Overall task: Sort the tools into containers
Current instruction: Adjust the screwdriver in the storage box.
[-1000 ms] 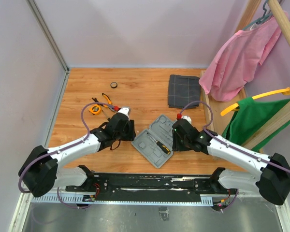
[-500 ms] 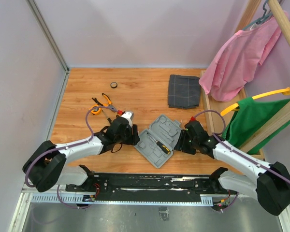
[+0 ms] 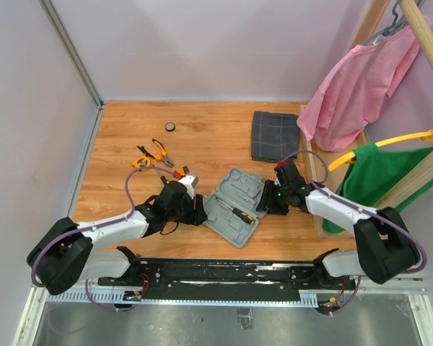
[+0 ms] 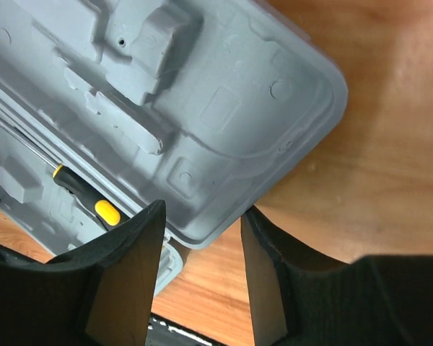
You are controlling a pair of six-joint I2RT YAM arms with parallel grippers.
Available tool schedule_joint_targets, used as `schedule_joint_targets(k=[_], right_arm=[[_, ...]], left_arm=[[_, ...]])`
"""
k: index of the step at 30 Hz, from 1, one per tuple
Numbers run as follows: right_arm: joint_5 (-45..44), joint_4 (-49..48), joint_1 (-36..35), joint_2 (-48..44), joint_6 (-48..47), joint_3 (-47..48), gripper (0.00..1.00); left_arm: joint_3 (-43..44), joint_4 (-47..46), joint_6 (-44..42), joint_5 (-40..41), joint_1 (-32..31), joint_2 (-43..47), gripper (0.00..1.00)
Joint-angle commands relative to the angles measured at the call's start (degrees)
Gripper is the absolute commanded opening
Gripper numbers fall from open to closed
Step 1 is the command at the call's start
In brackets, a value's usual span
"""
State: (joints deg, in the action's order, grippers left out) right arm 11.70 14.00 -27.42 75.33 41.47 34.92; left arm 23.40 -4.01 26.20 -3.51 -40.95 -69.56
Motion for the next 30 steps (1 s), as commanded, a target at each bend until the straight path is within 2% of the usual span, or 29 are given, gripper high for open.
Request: schedule_joint_targets(k=[1,6,10,15,21,25,30], right_arm=[[4.04,-0.19,1.23,5.69,-9.09,6.91,0.47],[5.25,2.75,1.23,12.6,-15.3,14.6,0.48],[2.46,5.81,1.23,16.67,-18.29,20.59,0.49],[-2.01,10.4,1.23,18.54,-21.76,24.61,0.51],[-9.03,13.83,1.23,11.5,-25.0,23.08,0.65],[-8.4,13.27,1.23,5.79,-25.72,22.58,0.65],[-6.56,3.81,1.23,-3.1,-24.9,18.72,0.6]], left_arm=[[-0.66,0.61,0.97,-2.4,-1.17,3.95,0.58],[-0.26,1.05,3.34,-0.79,-7.17,4.55,0.58],[0.72,2.1,5.34,1.22,-11.78,2.48,0.58],[0.62,7.93,7.04,6.19,-12.66,2.64,0.58],[2.91,16.41,7.15,11.83,-12.66,10.96,0.64],[7.81,18.17,2.33,15.31,-12.66,14.35,0.65],[14.2,15.91,-6.37,22.1,-12.58,12.02,0.64]])
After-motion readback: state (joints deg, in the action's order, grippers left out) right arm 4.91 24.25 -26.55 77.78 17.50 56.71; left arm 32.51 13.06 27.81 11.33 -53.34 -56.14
